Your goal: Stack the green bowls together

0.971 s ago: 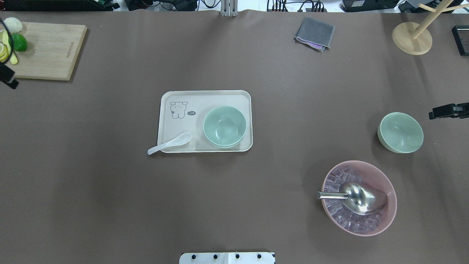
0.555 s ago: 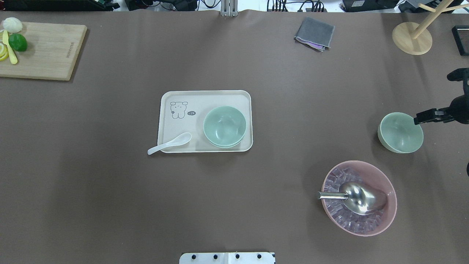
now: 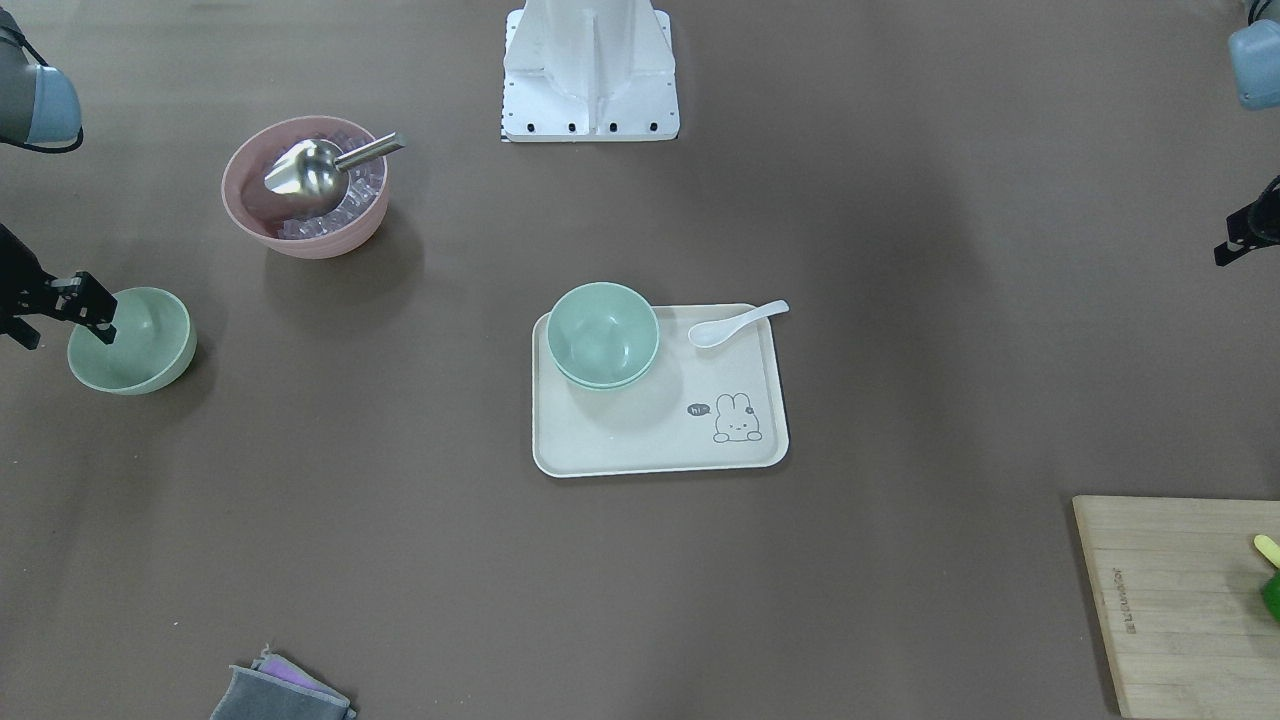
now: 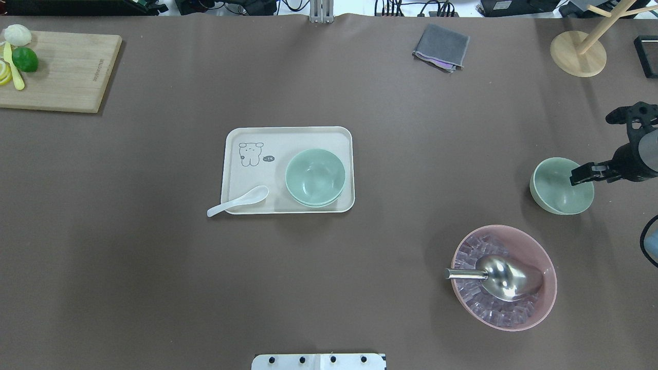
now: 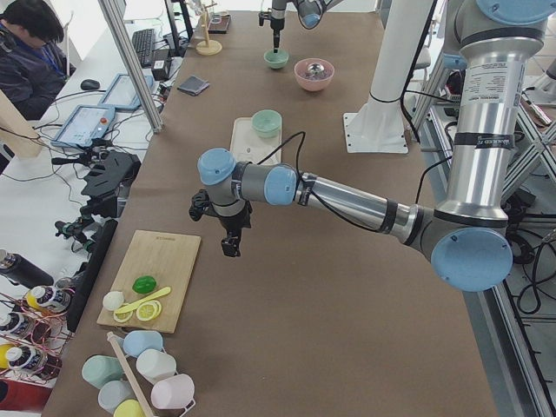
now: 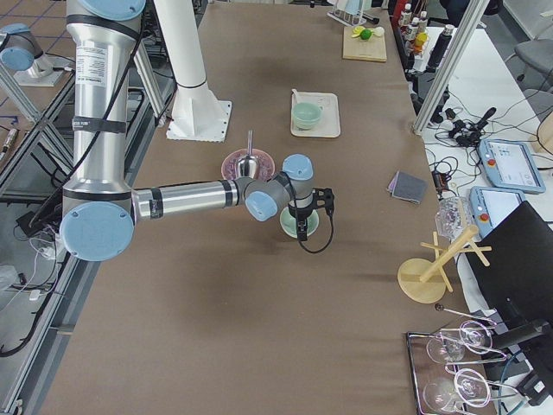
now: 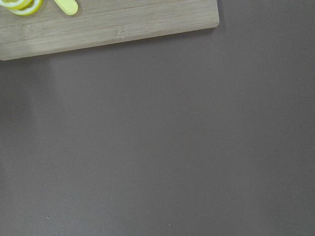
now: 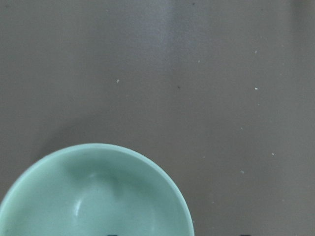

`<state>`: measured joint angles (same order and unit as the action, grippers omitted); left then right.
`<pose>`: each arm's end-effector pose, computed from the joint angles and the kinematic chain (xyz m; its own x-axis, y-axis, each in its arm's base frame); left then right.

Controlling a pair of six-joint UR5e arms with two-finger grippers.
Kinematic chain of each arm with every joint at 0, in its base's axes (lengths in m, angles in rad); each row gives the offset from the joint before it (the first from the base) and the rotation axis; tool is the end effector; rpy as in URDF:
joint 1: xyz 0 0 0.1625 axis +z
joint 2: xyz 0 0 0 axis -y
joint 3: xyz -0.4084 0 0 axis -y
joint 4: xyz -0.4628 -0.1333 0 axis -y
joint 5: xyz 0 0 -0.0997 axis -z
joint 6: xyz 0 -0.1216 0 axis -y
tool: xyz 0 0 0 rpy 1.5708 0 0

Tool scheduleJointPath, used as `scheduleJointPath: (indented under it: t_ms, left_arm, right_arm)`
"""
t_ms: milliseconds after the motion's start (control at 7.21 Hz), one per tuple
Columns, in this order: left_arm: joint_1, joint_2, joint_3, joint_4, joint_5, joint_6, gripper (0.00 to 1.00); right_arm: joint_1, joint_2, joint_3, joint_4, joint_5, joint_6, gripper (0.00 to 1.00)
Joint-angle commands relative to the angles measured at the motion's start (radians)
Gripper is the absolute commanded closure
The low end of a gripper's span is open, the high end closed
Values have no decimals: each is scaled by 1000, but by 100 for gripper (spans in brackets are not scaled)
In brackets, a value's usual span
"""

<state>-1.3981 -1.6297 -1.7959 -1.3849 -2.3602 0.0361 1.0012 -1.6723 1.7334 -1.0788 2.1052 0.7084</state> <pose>0.0527 -0.5754 0.5160 0.6752 0.2248 -0.7025 -0.1955 0.9729 0.1234 -0.2421 -0.5104 0.5772 0.7393 -0.0573 0.6709 -0.0291 0.9927 0.1170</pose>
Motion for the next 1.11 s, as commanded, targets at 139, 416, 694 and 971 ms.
scheduleJointPath:
  t_ms: [139, 416, 694, 971]
  left_arm:
    - [1, 2, 1, 0, 1, -5, 2]
    - [2, 17, 0, 0, -1, -5, 2]
    - [2, 19, 1, 0, 1, -5, 2]
    - [2, 19, 0, 0, 1, -5, 2]
  right_arm:
    - [-3, -37, 0, 10, -1, 5, 51]
    - [-15, -26, 6, 11, 2, 51, 62]
    - [-26, -23, 6, 11, -1, 51, 63]
    - [-27, -23, 5, 11, -1, 51, 64]
